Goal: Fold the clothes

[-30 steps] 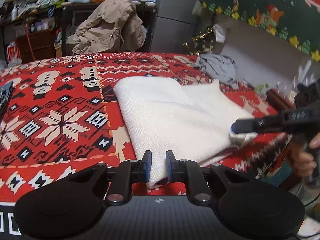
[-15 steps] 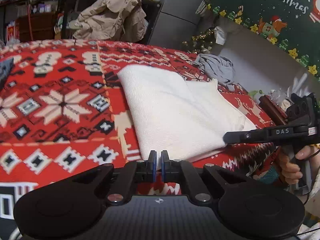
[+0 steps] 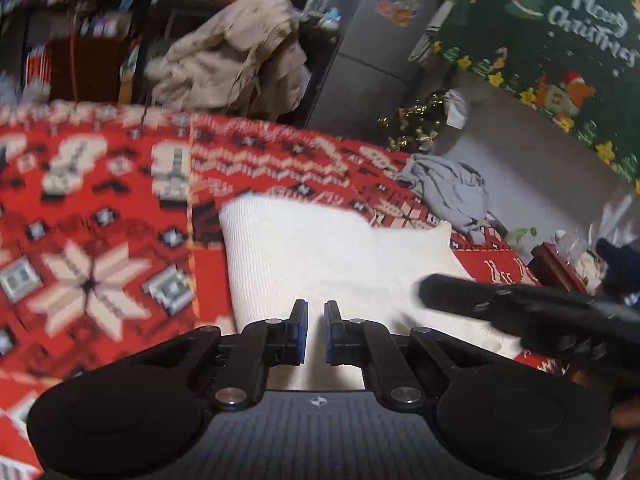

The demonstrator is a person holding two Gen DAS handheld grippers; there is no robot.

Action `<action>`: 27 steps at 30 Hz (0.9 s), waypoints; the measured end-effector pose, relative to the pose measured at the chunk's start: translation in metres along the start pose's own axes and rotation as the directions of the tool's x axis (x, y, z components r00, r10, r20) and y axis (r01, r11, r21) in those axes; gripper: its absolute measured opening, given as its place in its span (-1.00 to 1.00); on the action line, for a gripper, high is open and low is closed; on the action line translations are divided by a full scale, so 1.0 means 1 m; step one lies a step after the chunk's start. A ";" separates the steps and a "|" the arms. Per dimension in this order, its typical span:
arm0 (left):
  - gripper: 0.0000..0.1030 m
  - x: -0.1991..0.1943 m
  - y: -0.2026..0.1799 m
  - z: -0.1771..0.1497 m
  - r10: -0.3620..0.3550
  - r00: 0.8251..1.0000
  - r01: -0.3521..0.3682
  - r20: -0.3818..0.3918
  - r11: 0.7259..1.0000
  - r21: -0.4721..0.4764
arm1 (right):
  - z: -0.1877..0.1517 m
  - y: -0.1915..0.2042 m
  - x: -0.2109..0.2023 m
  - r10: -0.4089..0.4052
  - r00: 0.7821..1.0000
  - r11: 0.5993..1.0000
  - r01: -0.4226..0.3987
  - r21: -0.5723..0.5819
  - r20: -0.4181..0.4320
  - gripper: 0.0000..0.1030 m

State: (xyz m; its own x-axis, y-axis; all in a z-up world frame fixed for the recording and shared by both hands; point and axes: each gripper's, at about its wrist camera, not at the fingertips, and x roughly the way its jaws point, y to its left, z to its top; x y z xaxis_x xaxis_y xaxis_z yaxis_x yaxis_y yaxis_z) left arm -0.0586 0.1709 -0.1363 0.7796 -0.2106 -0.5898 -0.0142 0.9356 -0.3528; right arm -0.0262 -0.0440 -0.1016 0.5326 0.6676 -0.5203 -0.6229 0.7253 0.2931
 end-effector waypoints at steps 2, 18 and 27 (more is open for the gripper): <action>-0.87 0.001 -0.001 -0.007 0.008 1.000 -0.008 -0.002 1.000 0.006 | -0.007 0.005 0.016 -0.019 0.999 1.000 0.019 -0.003 -0.036 -0.81; -0.86 -0.003 0.007 0.019 0.028 0.999 -0.029 0.035 0.999 0.036 | 0.005 -0.016 0.007 -0.056 0.998 0.998 0.056 0.005 -0.025 -0.77; -0.94 0.014 0.026 0.007 0.034 0.999 -0.033 0.005 0.998 -0.046 | 0.004 -0.001 0.070 -0.083 0.991 0.995 0.078 -0.058 -0.105 -0.84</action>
State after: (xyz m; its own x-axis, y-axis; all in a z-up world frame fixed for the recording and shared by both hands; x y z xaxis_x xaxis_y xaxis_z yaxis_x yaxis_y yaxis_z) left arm -0.0439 0.1944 -0.1485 0.7818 -0.1775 -0.5977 -0.0690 0.9281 -0.3659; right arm 0.0141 0.0023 -0.1350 0.5195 0.5835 -0.6242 -0.6116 0.7641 0.2052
